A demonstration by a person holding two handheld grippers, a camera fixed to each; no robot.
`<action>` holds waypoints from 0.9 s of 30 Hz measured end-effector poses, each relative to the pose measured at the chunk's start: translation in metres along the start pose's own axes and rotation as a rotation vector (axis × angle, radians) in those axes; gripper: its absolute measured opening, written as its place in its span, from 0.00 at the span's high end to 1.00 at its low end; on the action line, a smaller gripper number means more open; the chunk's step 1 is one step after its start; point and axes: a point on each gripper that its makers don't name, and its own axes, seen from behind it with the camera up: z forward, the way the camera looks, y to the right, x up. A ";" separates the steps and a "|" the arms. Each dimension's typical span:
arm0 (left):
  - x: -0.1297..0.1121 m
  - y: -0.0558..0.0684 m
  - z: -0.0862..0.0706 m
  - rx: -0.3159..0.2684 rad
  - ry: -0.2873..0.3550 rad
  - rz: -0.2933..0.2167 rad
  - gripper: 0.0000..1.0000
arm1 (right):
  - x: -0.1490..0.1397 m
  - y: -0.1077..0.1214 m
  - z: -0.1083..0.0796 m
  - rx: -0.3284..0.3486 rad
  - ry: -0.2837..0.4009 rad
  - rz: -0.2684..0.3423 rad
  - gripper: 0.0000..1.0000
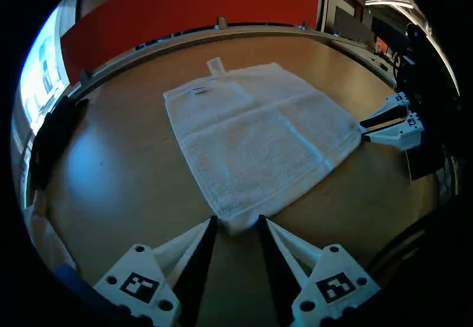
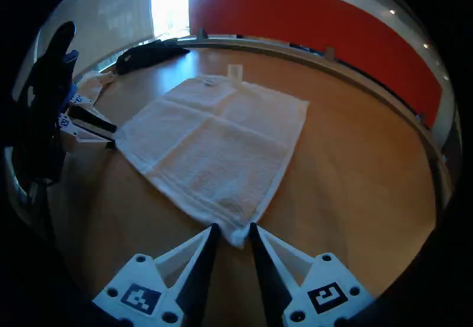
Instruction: Fold towel
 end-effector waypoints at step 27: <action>0.004 -0.001 -0.005 -0.010 -0.004 -0.052 0.88 | 0.011 -0.005 -0.008 0.025 0.013 0.035 0.86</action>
